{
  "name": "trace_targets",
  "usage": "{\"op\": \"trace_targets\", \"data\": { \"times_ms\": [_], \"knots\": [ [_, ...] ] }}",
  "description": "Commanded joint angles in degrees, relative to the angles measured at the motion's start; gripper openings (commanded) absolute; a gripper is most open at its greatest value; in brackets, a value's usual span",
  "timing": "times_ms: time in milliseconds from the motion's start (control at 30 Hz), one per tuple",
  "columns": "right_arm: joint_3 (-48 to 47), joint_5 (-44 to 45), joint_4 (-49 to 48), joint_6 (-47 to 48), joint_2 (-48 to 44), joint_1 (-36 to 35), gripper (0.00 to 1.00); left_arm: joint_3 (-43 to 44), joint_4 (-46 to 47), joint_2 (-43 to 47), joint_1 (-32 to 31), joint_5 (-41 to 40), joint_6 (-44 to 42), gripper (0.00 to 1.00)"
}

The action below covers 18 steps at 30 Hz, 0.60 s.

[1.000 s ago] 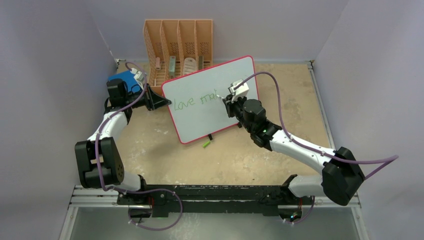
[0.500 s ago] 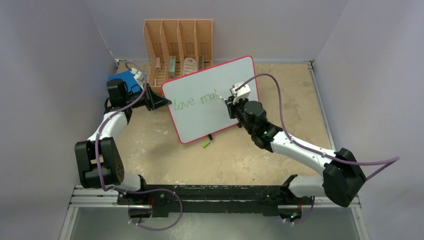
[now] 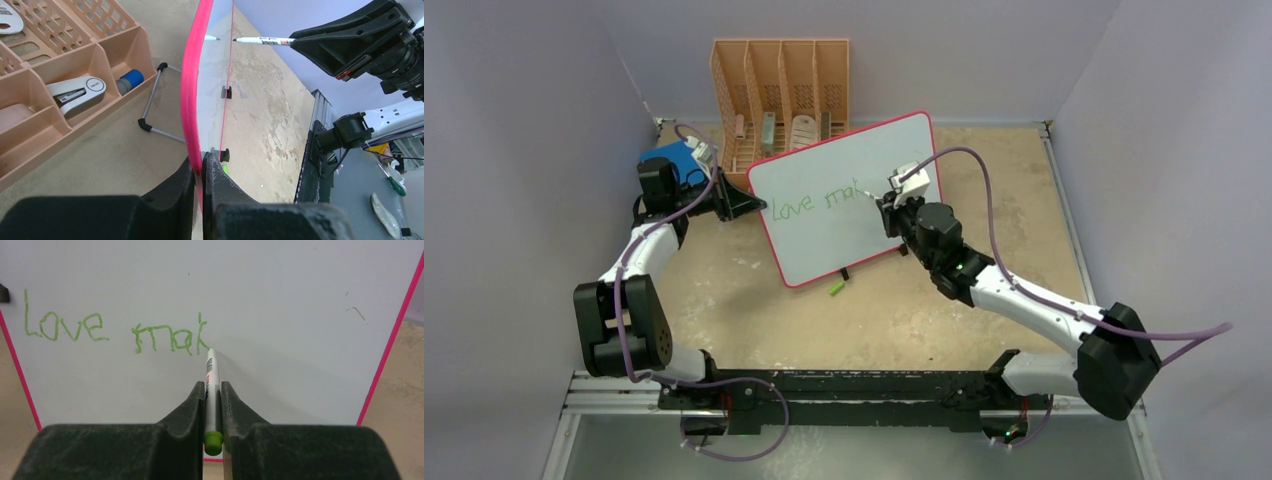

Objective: Write a sentence on the whiteboard

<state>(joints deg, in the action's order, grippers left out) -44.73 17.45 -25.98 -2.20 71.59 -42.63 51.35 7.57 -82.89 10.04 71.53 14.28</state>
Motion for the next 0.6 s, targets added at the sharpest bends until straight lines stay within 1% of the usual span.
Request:
{"op": "trace_targets", "data": {
  "times_ms": [0, 567],
  "knots": [
    [-0.95, 0.18, -2.74, -0.35, -2.93, 0.74, 0.00, 1.43, 1.60, 2.14, -0.29, -0.32, -3.09, 0.00],
    [-1.56, -3.54, -5.07, -1.49, -0.17, 2.13, 0.00, 1.48, 1.50, 2.04, -0.28, -0.34, -3.10, 0.00]
  ]
}}
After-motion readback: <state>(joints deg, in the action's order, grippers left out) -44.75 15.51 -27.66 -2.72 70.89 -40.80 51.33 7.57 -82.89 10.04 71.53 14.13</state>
